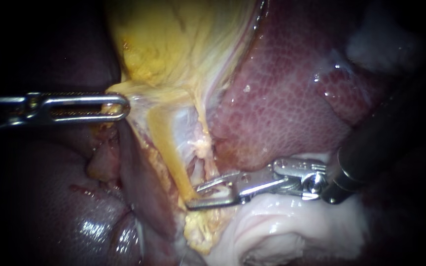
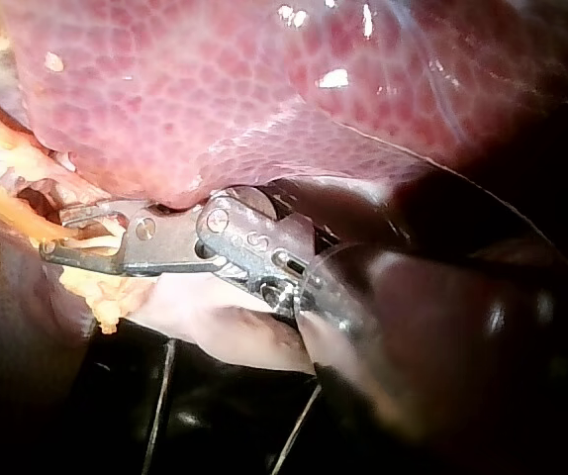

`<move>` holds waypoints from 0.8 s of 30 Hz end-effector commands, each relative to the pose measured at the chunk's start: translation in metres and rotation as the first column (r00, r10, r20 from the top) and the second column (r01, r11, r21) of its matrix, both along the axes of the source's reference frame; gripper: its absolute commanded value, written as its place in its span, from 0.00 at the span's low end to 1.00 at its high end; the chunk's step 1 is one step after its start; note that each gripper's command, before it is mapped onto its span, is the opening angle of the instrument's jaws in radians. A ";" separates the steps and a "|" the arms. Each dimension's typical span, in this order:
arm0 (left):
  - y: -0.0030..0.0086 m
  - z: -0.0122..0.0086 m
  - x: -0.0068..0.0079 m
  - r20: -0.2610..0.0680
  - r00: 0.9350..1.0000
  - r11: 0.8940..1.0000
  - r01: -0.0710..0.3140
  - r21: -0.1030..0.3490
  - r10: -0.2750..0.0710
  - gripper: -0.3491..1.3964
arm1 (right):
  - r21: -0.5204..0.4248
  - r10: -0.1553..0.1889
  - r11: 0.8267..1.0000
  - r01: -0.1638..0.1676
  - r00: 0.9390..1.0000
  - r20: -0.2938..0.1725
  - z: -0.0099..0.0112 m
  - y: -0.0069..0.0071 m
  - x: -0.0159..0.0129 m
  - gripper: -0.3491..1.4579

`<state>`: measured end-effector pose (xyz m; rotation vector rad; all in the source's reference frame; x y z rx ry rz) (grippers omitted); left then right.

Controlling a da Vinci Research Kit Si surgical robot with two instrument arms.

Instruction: Clipping first clip left tube

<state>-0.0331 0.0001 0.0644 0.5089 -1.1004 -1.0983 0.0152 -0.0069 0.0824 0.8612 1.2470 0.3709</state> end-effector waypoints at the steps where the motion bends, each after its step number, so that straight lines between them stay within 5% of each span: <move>1: 0.0000 0.0000 0.0000 0.001 1.000 1.000 0.000 0.000 0.000 0.00 | 0.000 -0.002 1.000 0.002 1.000 0.002 0.0000 0.0000 0.0000 0.15; 12: 0.0000 0.0000 0.0000 0.001 1.000 1.000 0.000 0.000 0.000 0.00 | 0.000 -0.004 1.000 0.004 1.000 0.001 -0.0001 0.0000 -0.0003 0.19; 24: 0.0000 0.0000 0.0000 0.001 1.000 1.000 0.000 0.000 0.000 0.00 | 0.001 -0.002 1.000 0.002 1.000 0.000 -0.0010 0.0009 -0.0014 0.42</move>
